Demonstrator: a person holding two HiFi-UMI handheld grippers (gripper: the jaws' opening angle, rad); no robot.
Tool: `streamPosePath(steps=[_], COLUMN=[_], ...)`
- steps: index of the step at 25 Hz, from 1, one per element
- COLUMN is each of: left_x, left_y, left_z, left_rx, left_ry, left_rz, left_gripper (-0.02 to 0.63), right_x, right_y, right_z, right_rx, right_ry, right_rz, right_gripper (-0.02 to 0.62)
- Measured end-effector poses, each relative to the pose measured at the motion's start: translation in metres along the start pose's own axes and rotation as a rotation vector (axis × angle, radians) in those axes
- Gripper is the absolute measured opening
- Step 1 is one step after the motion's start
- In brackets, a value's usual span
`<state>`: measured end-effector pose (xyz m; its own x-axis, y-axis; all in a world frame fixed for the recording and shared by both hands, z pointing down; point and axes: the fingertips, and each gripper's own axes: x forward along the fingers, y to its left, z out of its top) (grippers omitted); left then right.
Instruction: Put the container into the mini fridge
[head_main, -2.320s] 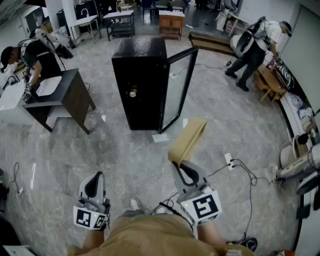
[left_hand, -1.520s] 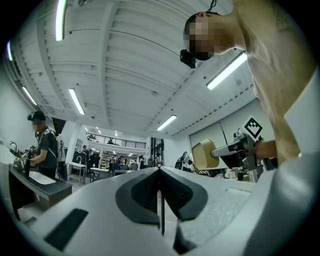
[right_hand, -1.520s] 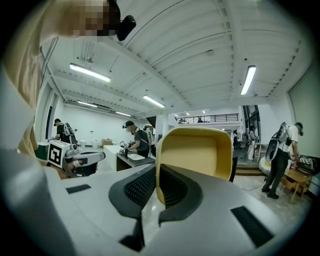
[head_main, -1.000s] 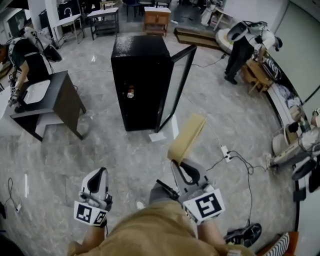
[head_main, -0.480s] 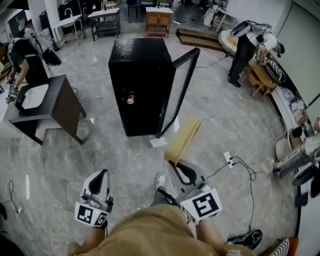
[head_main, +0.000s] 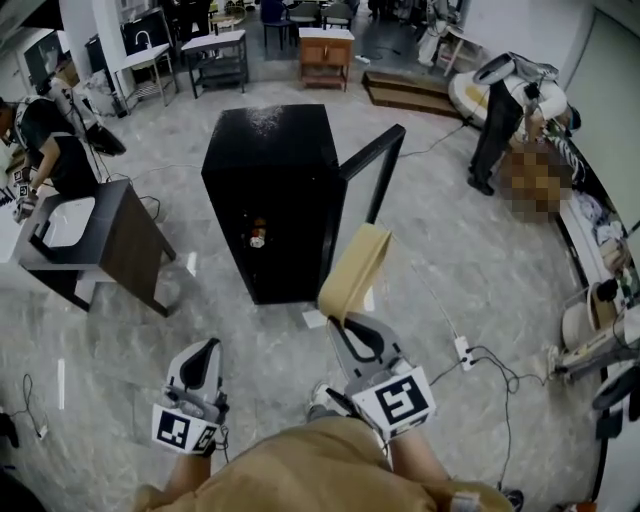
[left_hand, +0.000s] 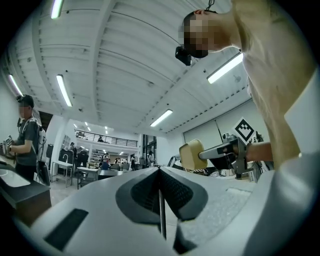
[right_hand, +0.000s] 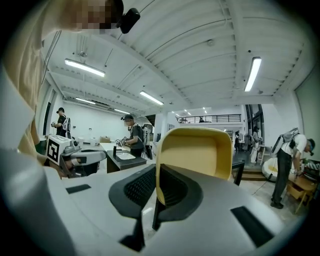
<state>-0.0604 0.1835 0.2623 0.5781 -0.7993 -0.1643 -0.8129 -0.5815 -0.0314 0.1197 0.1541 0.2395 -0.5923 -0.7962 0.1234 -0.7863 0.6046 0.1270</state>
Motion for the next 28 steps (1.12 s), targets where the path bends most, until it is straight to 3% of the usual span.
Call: streamPosePath(steps=[4, 14, 28], left_x=[0.049, 0.126, 0.160], left_y=[0.007, 0.006, 0.027], left_z=[0.002, -0.035, -0.045], left_rx=[0.006, -0.019, 0.004], left_ry=[-0.021, 0.035, 0.074], left_rz=[0.013, 0.064, 0.149], left_gripper=[0.002, 0.002, 0.002], right_x=[0.018, 0.058, 0.082], right_y=[-0.039, -0.110, -0.140], right_z=[0.002, -0.025, -0.039], right_rx=[-0.004, 0.028, 0.054], right_ry=[-0.009, 0.012, 0.025], right_rz=[0.024, 0.115, 0.200], right_gripper=[0.011, 0.011, 0.011])
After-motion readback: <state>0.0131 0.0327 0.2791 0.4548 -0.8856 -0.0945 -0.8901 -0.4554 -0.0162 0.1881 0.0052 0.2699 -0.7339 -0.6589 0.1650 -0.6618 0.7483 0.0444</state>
